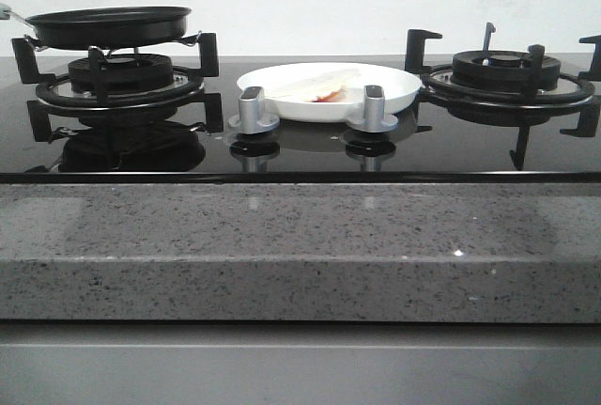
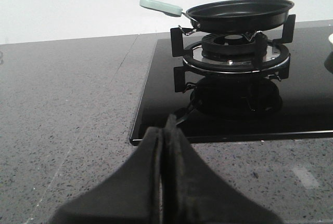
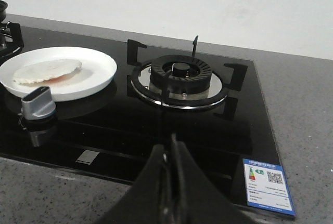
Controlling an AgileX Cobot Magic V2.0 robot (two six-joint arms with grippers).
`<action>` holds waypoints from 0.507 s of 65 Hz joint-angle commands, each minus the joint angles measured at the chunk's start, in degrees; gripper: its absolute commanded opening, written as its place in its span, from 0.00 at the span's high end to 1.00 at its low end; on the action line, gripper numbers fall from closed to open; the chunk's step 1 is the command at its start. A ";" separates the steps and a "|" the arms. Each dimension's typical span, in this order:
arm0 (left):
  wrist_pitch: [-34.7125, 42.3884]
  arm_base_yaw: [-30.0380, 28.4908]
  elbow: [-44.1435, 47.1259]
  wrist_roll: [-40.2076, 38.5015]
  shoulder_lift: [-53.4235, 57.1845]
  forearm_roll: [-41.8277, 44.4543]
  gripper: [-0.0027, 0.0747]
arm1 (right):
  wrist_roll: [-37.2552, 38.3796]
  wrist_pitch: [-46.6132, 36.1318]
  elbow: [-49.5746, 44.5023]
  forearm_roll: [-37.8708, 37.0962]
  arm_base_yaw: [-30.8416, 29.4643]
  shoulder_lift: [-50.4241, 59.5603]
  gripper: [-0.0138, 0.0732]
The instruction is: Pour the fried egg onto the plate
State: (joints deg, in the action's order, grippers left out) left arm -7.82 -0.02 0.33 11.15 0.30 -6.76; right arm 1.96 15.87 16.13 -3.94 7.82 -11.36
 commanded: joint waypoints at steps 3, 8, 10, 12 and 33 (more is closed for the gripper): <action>5.12 -0.05 0.35 -0.55 0.97 -0.40 0.99 | -0.01 -8.30 -2.86 0.04 -1.93 0.78 0.91; 5.12 -0.05 0.35 -0.55 0.97 -0.40 0.99 | -0.01 -11.32 -7.17 1.05 -4.36 2.89 0.91; 5.12 -0.05 0.35 -0.55 0.97 -0.40 0.99 | -0.01 -11.87 -8.93 1.34 -5.20 3.82 0.91; 5.12 -0.05 0.35 -0.55 0.97 -0.40 0.99 | -0.01 -11.93 -10.52 1.70 -6.17 5.15 0.91; 5.12 -0.05 0.35 -0.55 0.97 -0.40 0.99 | -0.01 -11.23 -17.42 2.78 -9.44 13.04 0.91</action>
State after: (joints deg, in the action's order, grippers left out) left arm -7.78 -0.02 0.33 11.15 0.30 -6.76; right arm 1.96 9.54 -1.47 -1.48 -1.18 0.53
